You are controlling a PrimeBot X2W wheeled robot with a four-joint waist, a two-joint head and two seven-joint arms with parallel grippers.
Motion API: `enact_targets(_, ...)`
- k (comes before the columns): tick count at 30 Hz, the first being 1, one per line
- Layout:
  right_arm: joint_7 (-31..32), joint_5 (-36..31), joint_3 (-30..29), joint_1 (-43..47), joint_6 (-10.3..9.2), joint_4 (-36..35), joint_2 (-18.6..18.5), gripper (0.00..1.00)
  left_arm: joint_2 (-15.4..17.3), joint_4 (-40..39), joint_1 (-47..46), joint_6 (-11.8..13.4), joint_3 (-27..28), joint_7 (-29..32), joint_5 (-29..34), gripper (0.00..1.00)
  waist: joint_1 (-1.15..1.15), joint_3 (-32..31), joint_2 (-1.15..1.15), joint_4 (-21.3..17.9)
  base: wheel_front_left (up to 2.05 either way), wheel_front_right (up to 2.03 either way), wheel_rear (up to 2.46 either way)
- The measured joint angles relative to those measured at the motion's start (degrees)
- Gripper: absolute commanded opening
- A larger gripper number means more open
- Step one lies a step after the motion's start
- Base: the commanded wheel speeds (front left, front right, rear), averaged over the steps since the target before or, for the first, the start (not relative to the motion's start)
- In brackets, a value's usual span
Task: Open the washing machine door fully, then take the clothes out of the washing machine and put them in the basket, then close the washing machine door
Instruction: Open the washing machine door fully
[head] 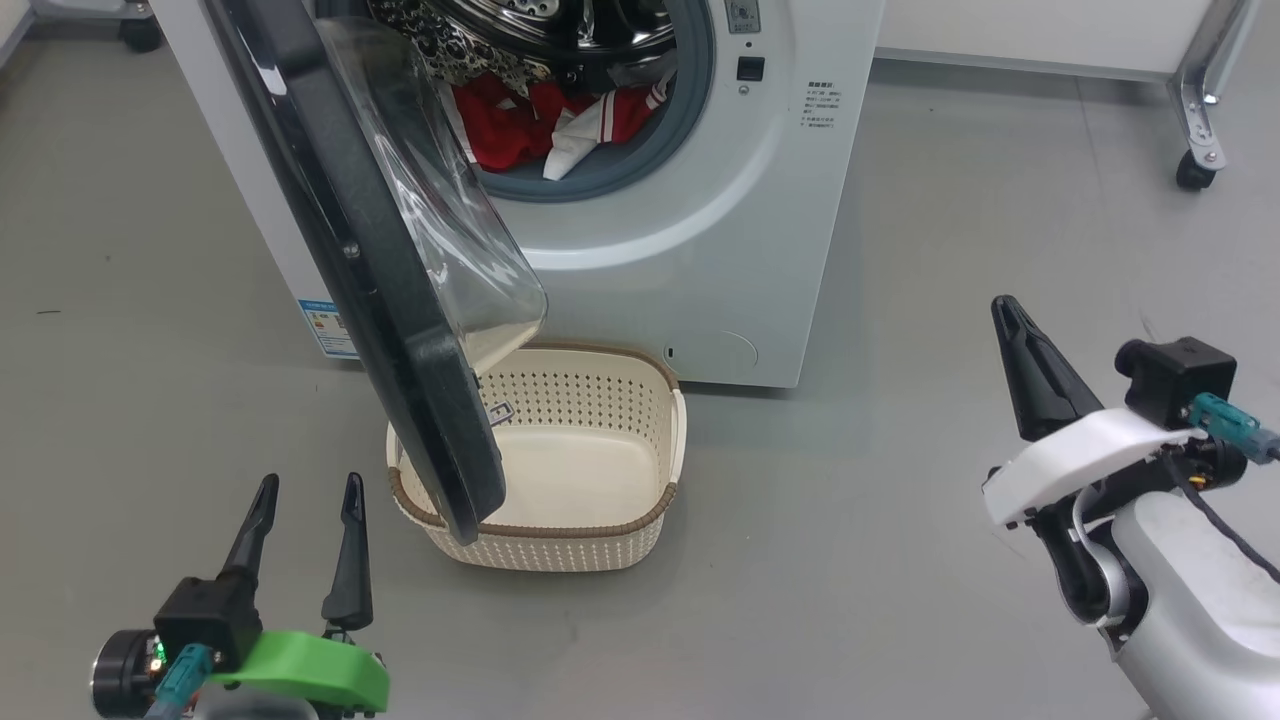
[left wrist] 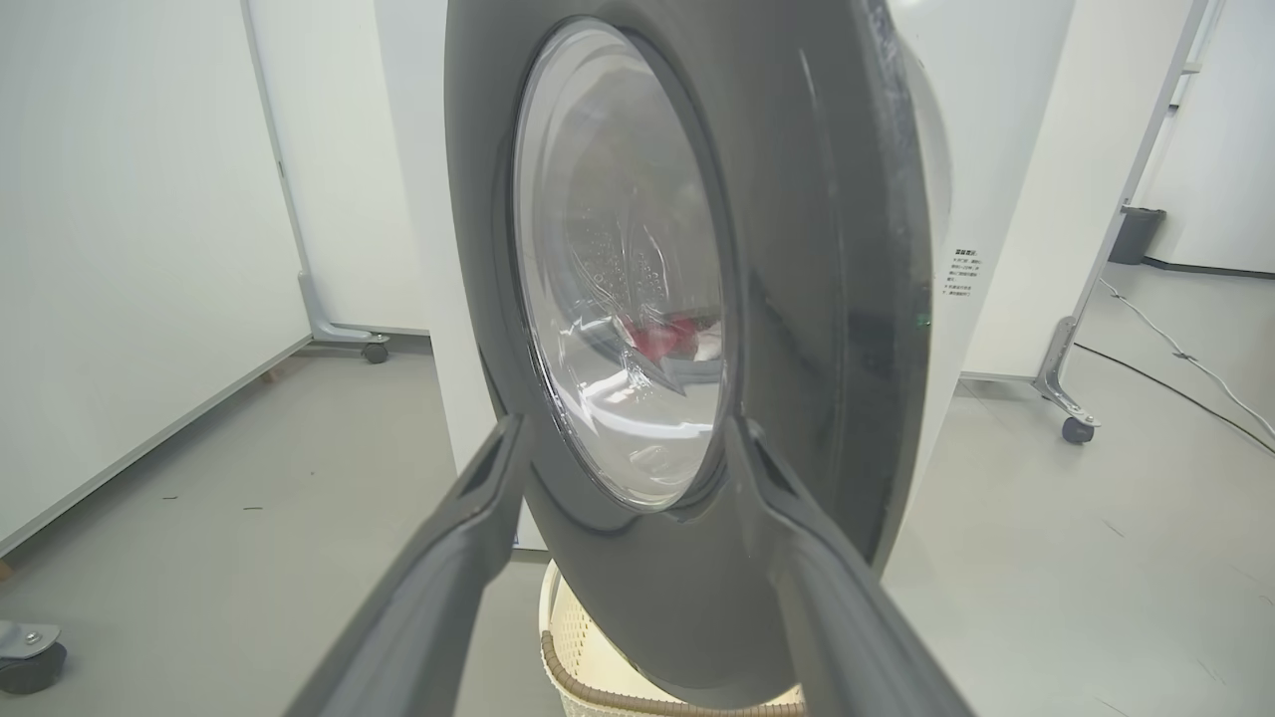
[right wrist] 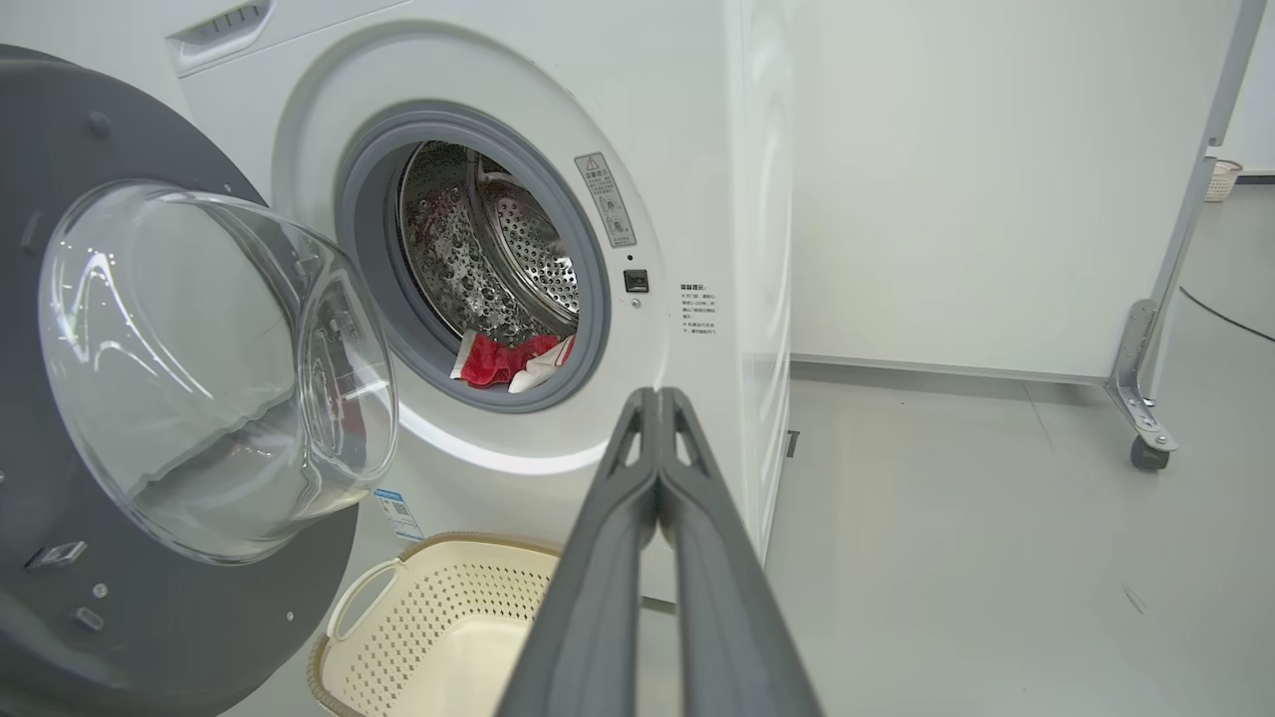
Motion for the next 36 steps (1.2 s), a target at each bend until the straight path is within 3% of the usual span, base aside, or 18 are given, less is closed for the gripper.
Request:
enact_targets(8, 0.0, -4.6, -7.1, 8.8, -0.03, -4.5, 1.8, 0.0, 0.0, -0.1, 0.4, -0.2, 0.7, 0.0, 0.0, 1.0, 0.0, -0.2, 0.0, -0.4, 0.0, 0.0, 0.0)
enact_targets(9, 0.0, -5.1, -7.7, 9.6, -0.43, -5.0, 2.1, 0.07, 0.0, -0.1, 0.5, -0.3, 0.7, 0.0, 0.0, 1.0, 0.0, -0.2, 0.0, -0.5, 0.0, 0.0, 0.0)
enact_targets(10, 0.0, -5.6, -8.3, 10.5, -0.43, -5.4, 2.2, 0.33, 0.0, -0.1, 0.6, -0.4, 0.7, 0.0, 0.1, 1.0, 0.0, -0.2, 0.0, -0.5, 0.0, 0.0, 0.0)
enact_targets(11, 0.0, -6.2, -8.7, 11.3, -0.43, -5.7, 2.3, 0.76, 0.0, -0.1, 0.7, -0.4, 0.7, 0.0, 0.1, 1.0, 0.0, -0.2, 0.0, -0.5, 0.0, 0.0, 0.0)
enact_targets(12, 0.0, -6.8, -9.1, 12.2, -0.43, -6.0, 2.4, 1.0, 0.0, -0.1, 0.7, -0.4, 0.7, 0.0, 0.1, 1.0, 0.0, -0.2, 0.0, -0.5, 0.0, 0.0, 0.0)
enact_targets(36, 0.0, -16.3, -16.3, 22.0, -0.43, -12.2, 7.0, 1.0, 0.0, 0.3, 0.9, -1.4, 1.3, 0.0, 0.1, 1.0, 0.0, 0.6, 0.0, -1.1, 0.0, 0.0, 0.0)
